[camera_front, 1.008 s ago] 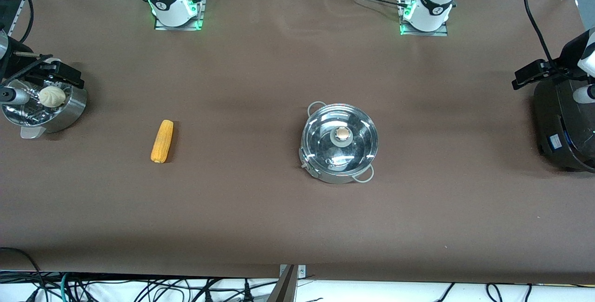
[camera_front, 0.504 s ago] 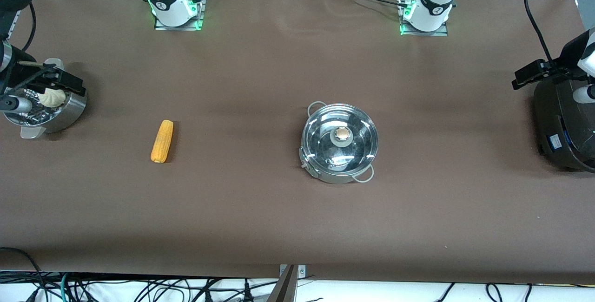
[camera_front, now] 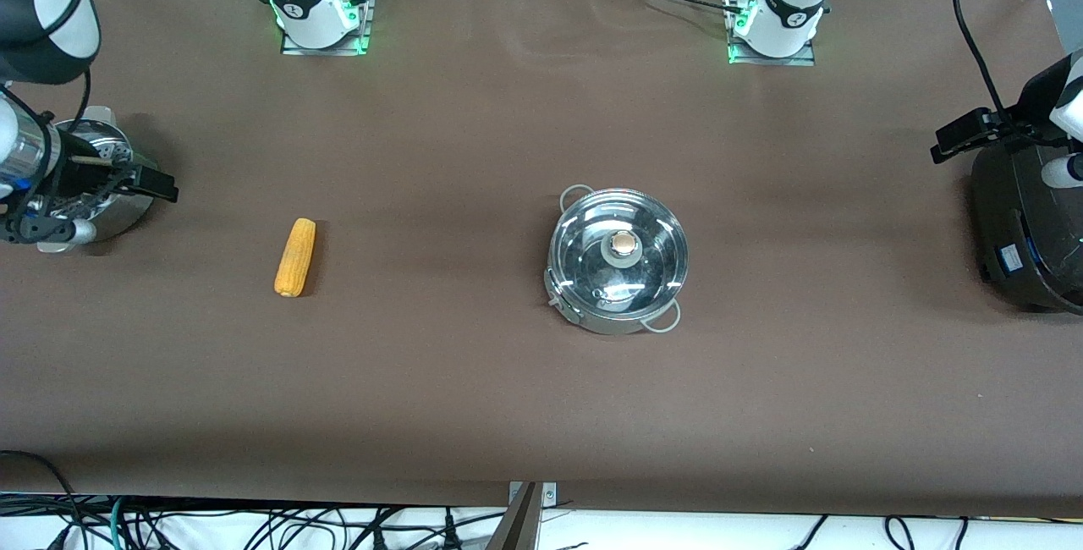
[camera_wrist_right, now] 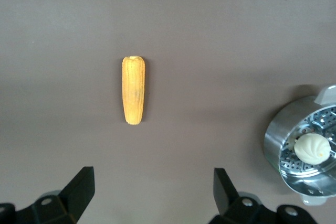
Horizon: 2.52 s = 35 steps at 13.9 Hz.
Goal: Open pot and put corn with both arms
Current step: 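Reach the right gripper down to the yellow corn cob, then grasp the corn with the right gripper while the left gripper reaches the lid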
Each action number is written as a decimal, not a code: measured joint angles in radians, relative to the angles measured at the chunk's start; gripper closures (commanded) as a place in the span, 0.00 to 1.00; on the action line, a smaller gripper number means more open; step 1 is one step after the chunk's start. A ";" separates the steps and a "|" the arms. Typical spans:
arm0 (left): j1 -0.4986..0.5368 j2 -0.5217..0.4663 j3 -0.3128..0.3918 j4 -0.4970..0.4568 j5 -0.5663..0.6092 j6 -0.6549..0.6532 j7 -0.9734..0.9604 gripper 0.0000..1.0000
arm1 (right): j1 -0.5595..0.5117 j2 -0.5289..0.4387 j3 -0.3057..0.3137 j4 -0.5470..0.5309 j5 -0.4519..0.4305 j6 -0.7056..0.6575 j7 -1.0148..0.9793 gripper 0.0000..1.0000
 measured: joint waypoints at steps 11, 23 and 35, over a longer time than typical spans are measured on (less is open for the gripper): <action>0.000 0.007 0.000 -0.020 0.000 0.039 0.001 0.00 | 0.096 0.291 0.002 -0.028 0.034 0.316 0.083 0.00; -0.002 0.015 -0.017 -0.129 -0.036 0.114 0.014 0.00 | 0.102 0.291 -0.001 -0.280 0.034 0.611 0.087 0.00; -0.074 0.074 -0.318 -0.156 -0.079 0.253 -0.361 0.01 | 0.100 0.261 -0.009 -0.456 0.034 0.766 0.083 0.00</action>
